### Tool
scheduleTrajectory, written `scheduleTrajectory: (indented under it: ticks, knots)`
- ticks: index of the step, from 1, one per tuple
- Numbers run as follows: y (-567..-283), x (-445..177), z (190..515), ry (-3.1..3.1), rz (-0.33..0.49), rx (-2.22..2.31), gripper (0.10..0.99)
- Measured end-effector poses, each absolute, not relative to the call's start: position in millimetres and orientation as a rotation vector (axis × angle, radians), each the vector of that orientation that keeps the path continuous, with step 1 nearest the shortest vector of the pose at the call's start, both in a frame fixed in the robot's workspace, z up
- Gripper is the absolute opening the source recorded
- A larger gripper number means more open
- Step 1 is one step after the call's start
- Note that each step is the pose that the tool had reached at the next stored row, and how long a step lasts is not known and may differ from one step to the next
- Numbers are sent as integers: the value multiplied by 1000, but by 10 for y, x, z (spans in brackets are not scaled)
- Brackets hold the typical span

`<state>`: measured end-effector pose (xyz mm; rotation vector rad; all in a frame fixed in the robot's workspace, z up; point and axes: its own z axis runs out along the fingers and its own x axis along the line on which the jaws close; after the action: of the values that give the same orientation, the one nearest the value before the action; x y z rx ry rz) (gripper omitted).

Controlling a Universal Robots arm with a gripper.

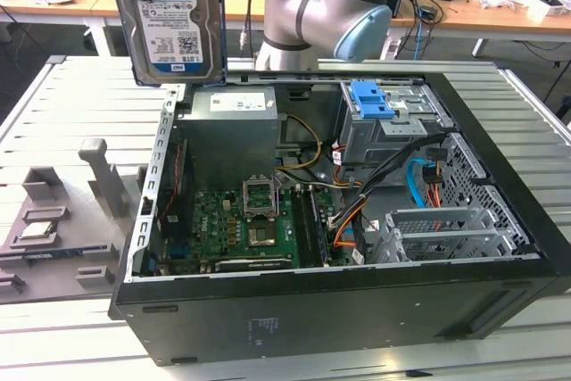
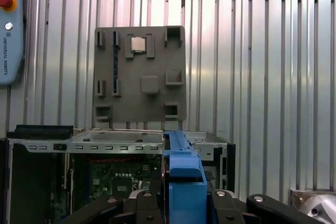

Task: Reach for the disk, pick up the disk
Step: 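Pick up the disk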

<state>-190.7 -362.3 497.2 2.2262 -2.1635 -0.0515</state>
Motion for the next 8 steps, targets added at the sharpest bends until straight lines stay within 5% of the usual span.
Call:
scheduleTrajectory:
  ticks: [8]
  knots:
    - [-3623, -1559, 4972, -2162, -55, 2225, 365]
